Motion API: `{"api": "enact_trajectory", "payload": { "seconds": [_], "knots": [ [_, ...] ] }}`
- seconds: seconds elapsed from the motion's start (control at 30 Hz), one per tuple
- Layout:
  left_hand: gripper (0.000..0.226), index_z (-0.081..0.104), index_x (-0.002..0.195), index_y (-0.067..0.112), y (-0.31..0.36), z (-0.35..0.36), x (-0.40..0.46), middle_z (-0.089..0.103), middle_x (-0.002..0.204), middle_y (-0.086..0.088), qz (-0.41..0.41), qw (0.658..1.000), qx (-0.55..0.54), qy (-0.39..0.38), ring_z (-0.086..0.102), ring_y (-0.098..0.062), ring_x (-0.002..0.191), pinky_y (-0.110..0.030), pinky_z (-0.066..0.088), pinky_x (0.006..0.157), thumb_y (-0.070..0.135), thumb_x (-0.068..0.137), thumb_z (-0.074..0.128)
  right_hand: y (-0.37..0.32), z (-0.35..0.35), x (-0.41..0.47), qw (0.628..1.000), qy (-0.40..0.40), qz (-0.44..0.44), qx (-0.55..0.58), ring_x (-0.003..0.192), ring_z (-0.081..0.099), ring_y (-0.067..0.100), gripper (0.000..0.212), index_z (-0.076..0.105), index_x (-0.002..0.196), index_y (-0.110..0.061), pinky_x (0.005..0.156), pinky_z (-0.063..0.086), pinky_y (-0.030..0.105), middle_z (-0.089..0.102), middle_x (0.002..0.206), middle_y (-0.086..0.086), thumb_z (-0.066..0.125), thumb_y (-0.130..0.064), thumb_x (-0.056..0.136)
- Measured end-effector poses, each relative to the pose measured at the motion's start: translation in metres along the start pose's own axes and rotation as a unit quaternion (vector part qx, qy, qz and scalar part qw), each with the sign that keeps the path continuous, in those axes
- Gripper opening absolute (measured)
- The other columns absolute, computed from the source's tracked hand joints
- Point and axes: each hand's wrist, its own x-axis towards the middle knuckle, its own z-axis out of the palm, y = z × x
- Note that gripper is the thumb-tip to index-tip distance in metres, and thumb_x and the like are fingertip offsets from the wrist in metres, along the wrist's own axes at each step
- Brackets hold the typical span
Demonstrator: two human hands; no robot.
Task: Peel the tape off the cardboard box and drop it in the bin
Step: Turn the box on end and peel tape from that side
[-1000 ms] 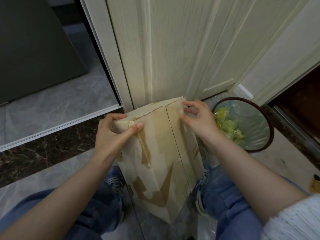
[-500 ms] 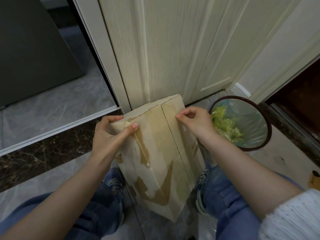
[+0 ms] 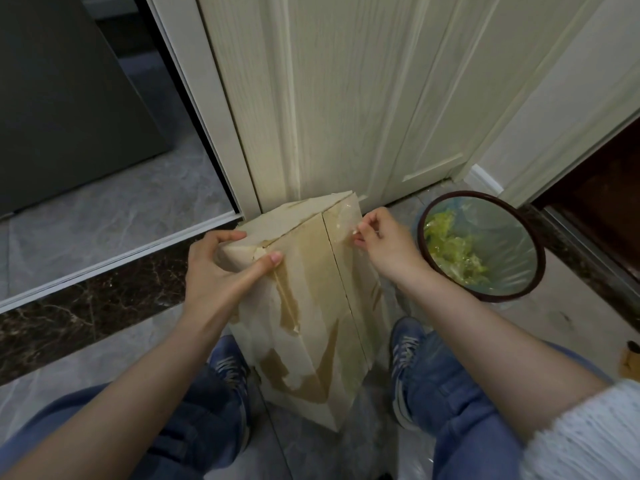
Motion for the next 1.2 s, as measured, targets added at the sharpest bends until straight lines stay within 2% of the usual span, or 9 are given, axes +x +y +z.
{"api": "enact_trajectory", "payload": {
  "seconds": [0.2, 0.37, 0.53, 0.63, 0.77, 0.87, 1.0, 1.13, 1.2],
  "knots": [
    [0.072, 0.066, 0.104, 0.042, -0.002, 0.001, 0.003, 0.054, 0.131, 0.006, -0.01, 1.0, 0.001, 0.013, 0.053, -0.014, 0.121, -0.047, 0.051, 0.103, 0.076, 0.043, 0.082, -0.001, 0.003, 0.0, 0.997, -0.033, 0.019, 0.064, 0.105, 0.067, 0.017, 0.018, 0.047, 0.09, -0.03, 0.1, 0.052, 0.047, 0.067, 0.107, 0.0, 0.041, -0.025, 0.106],
    [0.074, 0.066, 0.107, 0.038, -0.002, 0.0, 0.003, 0.055, 0.131, 0.003, -0.032, 0.999, -0.02, 0.007, 0.054, -0.015, 0.12, -0.044, 0.052, 0.101, 0.074, 0.043, 0.08, -0.005, 0.0, -0.001, 0.995, -0.032, 0.013, 0.099, 0.108, 0.066, 0.017, 0.009, 0.055, 0.093, -0.03, 0.102, 0.051, 0.047, 0.068, 0.11, -0.003, 0.054, -0.025, 0.1],
    [0.072, 0.067, 0.105, 0.039, -0.001, 0.0, 0.002, 0.057, 0.131, 0.002, -0.035, 0.999, -0.03, -0.002, 0.055, -0.018, 0.12, -0.045, 0.053, 0.1, 0.073, 0.044, 0.081, -0.015, -0.002, -0.004, 0.982, -0.001, -0.002, 0.191, 0.101, 0.07, 0.019, 0.015, 0.062, 0.088, -0.021, 0.101, 0.052, 0.046, 0.073, 0.097, 0.002, 0.054, -0.02, 0.101],
    [0.073, 0.067, 0.106, 0.038, -0.001, 0.001, 0.001, 0.057, 0.131, 0.002, -0.032, 0.999, -0.03, -0.004, 0.054, -0.017, 0.121, -0.044, 0.053, 0.1, 0.073, 0.043, 0.081, -0.018, -0.004, -0.007, 0.98, 0.001, -0.013, 0.198, 0.099, 0.071, 0.022, 0.015, 0.068, 0.087, -0.013, 0.096, 0.056, 0.045, 0.074, 0.097, 0.01, 0.06, -0.019, 0.099],
    [0.072, 0.067, 0.105, 0.039, 0.001, 0.002, 0.0, 0.056, 0.132, 0.003, -0.029, 0.999, -0.031, -0.007, 0.054, -0.016, 0.121, -0.041, 0.053, 0.098, 0.073, 0.042, 0.08, -0.019, -0.005, -0.01, 0.978, -0.002, 0.01, 0.206, 0.09, 0.075, 0.023, 0.012, 0.075, 0.081, -0.008, 0.096, 0.055, 0.048, 0.077, 0.094, 0.003, 0.075, -0.019, 0.087],
    [0.072, 0.067, 0.105, 0.04, 0.002, 0.002, -0.001, 0.057, 0.132, 0.005, -0.025, 0.999, -0.035, -0.016, 0.054, -0.014, 0.121, -0.034, 0.053, 0.092, 0.073, 0.043, 0.08, -0.02, -0.005, -0.01, 0.971, 0.001, 0.037, 0.237, 0.083, 0.076, 0.022, 0.013, 0.073, 0.086, 0.002, 0.093, 0.058, 0.045, 0.077, 0.095, 0.004, 0.078, -0.01, 0.084],
    [0.07, 0.068, 0.105, 0.04, 0.003, 0.003, -0.003, 0.058, 0.132, 0.006, -0.009, 0.999, -0.034, -0.026, 0.055, -0.012, 0.121, -0.037, 0.052, 0.097, 0.072, 0.045, 0.081, -0.02, -0.005, -0.01, 0.969, 0.01, 0.042, 0.244, 0.082, 0.076, 0.023, 0.018, 0.07, 0.087, 0.009, 0.089, 0.059, 0.045, 0.076, 0.091, 0.005, 0.08, -0.005, 0.081],
    [0.072, 0.068, 0.107, 0.038, 0.004, 0.003, -0.004, 0.057, 0.131, 0.005, -0.006, 0.999, -0.034, -0.032, 0.055, -0.013, 0.121, -0.034, 0.052, 0.094, 0.072, 0.045, 0.08, -0.017, -0.005, -0.012, 0.977, 0.031, 0.029, 0.21, 0.08, 0.076, 0.023, 0.02, 0.069, 0.085, -0.002, 0.092, 0.057, 0.045, 0.075, 0.093, 0.001, 0.085, -0.009, 0.075],
    [0.072, 0.068, 0.107, 0.038, 0.004, 0.003, -0.004, 0.057, 0.131, 0.005, -0.007, 0.999, -0.036, -0.034, 0.054, -0.014, 0.121, -0.033, 0.052, 0.092, 0.072, 0.045, 0.079, -0.018, -0.008, -0.012, 0.985, 0.032, 0.016, 0.169, 0.077, 0.076, 0.017, 0.032, 0.062, 0.096, -0.013, 0.091, 0.057, 0.036, 0.073, 0.103, 0.0, 0.086, -0.013, 0.074]
  ]
}}
